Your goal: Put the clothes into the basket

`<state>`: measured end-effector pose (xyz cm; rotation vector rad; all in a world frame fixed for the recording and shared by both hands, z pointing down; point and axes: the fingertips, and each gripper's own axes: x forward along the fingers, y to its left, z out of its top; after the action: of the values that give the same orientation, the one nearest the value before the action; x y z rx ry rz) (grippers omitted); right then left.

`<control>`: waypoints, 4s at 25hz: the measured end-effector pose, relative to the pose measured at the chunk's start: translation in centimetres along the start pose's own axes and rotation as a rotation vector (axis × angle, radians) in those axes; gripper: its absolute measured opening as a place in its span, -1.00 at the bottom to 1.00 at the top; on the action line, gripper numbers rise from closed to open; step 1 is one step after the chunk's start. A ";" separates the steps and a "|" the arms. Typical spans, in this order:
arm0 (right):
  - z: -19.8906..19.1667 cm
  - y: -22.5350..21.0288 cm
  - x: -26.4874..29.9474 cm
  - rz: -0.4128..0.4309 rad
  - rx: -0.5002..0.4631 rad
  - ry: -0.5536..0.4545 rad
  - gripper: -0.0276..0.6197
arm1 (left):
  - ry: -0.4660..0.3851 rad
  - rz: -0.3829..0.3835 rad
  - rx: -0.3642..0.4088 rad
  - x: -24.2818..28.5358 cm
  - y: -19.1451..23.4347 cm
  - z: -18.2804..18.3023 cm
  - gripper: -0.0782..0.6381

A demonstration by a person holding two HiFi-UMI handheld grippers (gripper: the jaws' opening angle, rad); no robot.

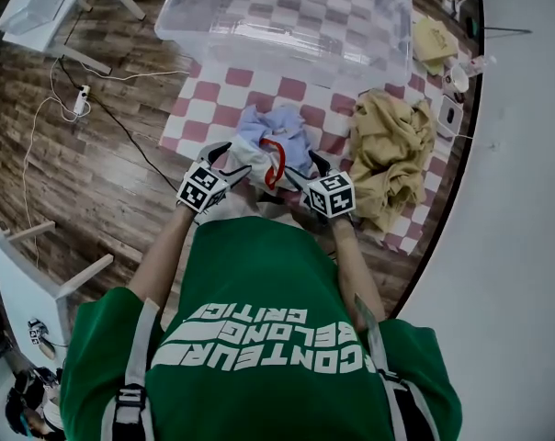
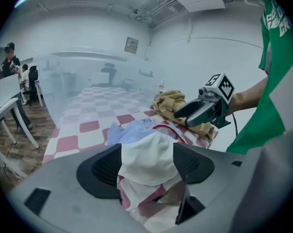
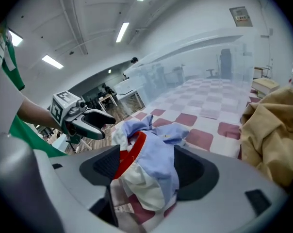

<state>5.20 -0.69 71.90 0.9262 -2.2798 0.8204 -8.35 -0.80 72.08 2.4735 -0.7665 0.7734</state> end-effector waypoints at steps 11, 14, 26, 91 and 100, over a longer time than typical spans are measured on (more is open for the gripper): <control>-3.9 -5.1 5.0 -0.056 0.149 0.158 0.22 | 0.159 -0.079 -0.030 5.3 2.0 -3.5 0.15; -5.0 -5.7 6.5 -0.050 0.209 0.190 0.22 | 0.193 -0.114 -0.044 6.5 2.2 -3.8 0.15; -4.8 -3.9 10.6 0.009 0.287 0.204 0.22 | 0.234 -0.178 -0.152 10.3 2.4 -3.8 0.15; 24.6 6.6 -10.1 0.007 -0.397 -0.407 -0.43 | -0.401 0.013 0.124 -8.1 -3.7 24.8 -0.39; 28.9 6.6 -13.7 -0.032 -0.462 -0.495 -0.43 | -0.471 0.014 0.212 -9.8 -4.3 30.0 -0.39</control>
<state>1.56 -11.40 41.31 1.0159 -2.6905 0.0233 -1.09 -10.19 42.48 2.8904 -0.8992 0.2822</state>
